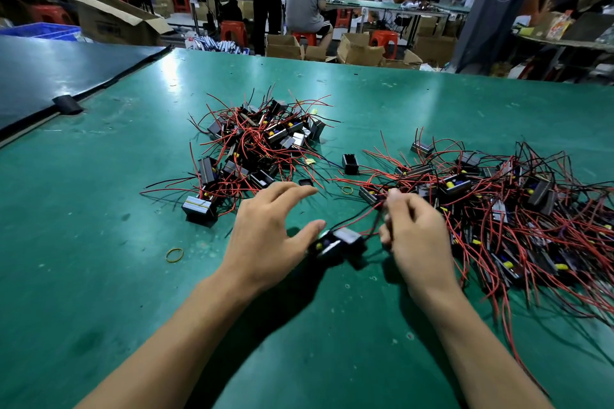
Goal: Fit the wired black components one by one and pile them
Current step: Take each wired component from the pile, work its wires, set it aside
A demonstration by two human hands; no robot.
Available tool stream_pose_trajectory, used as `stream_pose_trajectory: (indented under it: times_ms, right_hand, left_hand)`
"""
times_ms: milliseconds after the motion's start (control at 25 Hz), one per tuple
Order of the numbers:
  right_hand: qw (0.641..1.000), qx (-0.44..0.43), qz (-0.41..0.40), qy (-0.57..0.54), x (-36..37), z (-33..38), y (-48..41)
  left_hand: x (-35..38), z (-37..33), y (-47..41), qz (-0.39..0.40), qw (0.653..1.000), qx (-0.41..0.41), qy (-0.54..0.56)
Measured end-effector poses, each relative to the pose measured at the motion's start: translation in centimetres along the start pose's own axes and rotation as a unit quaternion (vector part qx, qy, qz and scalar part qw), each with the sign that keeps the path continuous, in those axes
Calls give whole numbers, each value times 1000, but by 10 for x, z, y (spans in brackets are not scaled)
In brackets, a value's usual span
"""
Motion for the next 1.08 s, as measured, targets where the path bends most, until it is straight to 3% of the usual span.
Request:
stream_pose_trajectory:
  times_ms: [120, 240, 360, 440, 520, 560, 640, 720, 800, 920, 1080]
  right_hand:
    - [977, 56, -124, -166, -32, -11, -7]
    - [959, 56, -189, -204, -49, -11, -8]
    - [975, 3, -192, -115, -50, 0, -3]
    - [976, -101, -190, 42, -45, 28, 8]
    - [936, -251, -164, 185, -21, 63, 29]
    - [917, -310, -135, 213, -3, 73, 40]
    - [913, -357, -42, 191, 31, 78, 53]
    - [923, -347, 47, 161, 59, 73, 59]
    - [941, -296, 84, 138, 76, 64, 54]
    - [973, -170, 101, 116, 99, 43, 31]
    - [961, -100, 157, 203, 136, 25, 10]
  left_hand:
    - [8, 7, -1, 31, 999, -11, -16]
    - [27, 11, 4, 96, 995, -11, -35]
    - [41, 6, 10, 142, 988, 19, -50]
    - [47, 0, 12, 155, 986, 39, -43]
    - [50, -4, 13, 165, 984, 56, -35]
    - [51, -7, 14, 167, 983, 67, -28]
    - [47, -10, 15, 160, 984, 73, 15]
    - [37, -2, 9, 129, 987, 27, 94]
    - [22, 16, 2, 60, 989, -35, 134]
    - [-16, 50, -2, -98, 982, -152, 53]
    - [-79, 68, 2, -279, 938, -203, -18]
Point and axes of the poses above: each hand's wrist, its own y-axis away from the middle knuckle, its own x-axis out of the palm, z = x × y, the point moved 10 cm from there along -y, towards the middle knuckle, and after that the axes turned 6 degrees about -x, right-handed, at the moved point
